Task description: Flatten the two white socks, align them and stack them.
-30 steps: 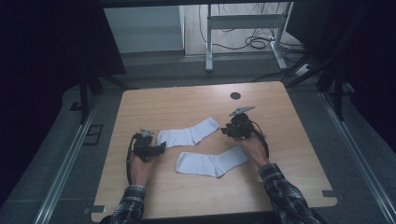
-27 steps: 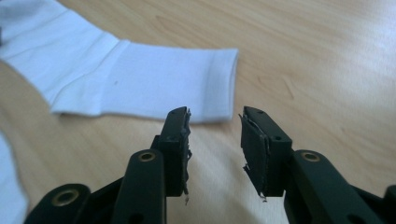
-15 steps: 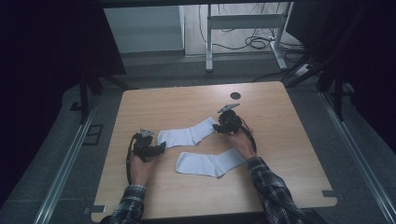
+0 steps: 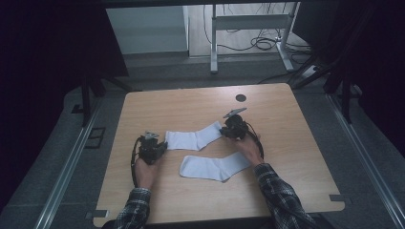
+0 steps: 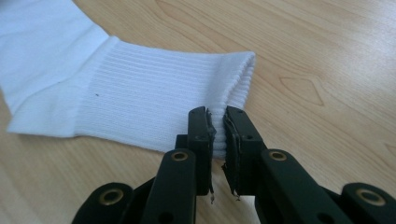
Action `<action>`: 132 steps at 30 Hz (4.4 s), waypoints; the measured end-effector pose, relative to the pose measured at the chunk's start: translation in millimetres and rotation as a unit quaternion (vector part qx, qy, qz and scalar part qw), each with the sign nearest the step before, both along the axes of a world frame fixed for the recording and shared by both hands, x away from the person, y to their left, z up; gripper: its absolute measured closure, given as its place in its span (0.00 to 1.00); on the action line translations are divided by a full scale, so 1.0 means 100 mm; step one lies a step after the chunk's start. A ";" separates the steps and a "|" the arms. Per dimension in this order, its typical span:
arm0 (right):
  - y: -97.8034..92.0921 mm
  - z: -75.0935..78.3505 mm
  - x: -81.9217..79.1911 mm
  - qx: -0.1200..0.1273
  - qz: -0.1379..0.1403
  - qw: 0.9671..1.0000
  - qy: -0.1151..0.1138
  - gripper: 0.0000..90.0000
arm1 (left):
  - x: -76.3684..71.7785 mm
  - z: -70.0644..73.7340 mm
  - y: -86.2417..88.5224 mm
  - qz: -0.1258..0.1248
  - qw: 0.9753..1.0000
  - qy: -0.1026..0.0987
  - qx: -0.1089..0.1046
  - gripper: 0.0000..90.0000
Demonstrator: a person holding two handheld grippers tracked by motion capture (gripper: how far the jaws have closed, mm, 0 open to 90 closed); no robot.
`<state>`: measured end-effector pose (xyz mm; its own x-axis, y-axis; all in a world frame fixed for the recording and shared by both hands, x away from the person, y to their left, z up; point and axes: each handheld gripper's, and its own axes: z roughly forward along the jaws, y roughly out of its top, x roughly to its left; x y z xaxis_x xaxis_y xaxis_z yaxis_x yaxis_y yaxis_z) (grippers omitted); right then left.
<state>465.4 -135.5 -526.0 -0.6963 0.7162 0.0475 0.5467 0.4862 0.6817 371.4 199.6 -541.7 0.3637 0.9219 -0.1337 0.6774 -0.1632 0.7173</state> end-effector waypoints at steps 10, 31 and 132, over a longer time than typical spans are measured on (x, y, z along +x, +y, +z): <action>-0.29 0.15 -0.21 0.022 0.006 1.000 -0.011 0.89 | -0.09 0.18 -0.12 -0.022 0.999 -0.042 -0.025 0.96; -0.74 0.41 -0.70 0.054 0.000 0.998 -0.038 0.89 | -0.48 0.42 -0.31 -0.066 0.994 -0.081 -0.043 0.96; -0.84 0.18 -1.20 -0.013 0.000 1.000 -0.018 0.30 | -0.70 0.21 -0.76 -0.135 0.990 -0.036 -0.015 0.18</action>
<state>345.8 -219.1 -508.3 -0.6977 0.7164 0.0036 0.5213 0.5043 0.6884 301.4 124.0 -520.4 0.6056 0.7860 -0.1239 0.5589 -0.3093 0.7694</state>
